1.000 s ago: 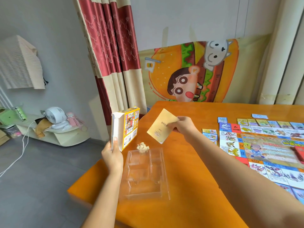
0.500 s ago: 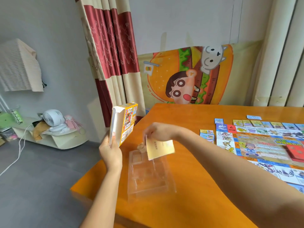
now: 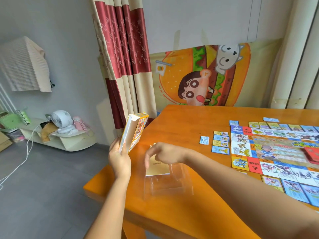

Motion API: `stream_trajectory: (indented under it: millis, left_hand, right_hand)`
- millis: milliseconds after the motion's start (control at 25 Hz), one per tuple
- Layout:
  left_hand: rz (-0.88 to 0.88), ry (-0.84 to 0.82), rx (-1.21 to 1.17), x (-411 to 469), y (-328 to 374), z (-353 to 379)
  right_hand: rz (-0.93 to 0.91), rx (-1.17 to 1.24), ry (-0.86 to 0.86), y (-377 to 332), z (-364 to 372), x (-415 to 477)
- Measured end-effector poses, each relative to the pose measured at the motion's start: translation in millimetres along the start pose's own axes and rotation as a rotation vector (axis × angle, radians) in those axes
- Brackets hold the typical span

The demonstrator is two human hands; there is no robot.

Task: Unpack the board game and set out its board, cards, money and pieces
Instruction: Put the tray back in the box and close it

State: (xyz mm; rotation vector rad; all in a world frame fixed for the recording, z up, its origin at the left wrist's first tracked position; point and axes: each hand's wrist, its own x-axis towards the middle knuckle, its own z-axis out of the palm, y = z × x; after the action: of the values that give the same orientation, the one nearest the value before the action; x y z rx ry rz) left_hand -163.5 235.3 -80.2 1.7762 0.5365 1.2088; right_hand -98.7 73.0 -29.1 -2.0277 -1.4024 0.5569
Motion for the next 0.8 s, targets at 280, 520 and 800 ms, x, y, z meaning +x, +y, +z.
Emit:
stream_trajectory:
  millis: [280, 520, 800]
  left_hand:
    - [-0.039, -0.047, -0.017, -21.7, 8.1, 16.4]
    - [-0.029, -0.066, -0.011, -24.6, 7.3, 17.7]
    - [-0.012, -0.085, -0.024, -29.3, 15.7, 16.1]
  right_hand:
    - [0.236, -0.191, -0.047, 21.8, 12.3, -27.4]
    - [0.157, -0.379, 0.128, 25.8, 32.2, -32.1]
    - [0.234, -0.438, 0.377, 21.0, 42.1, -30.2]
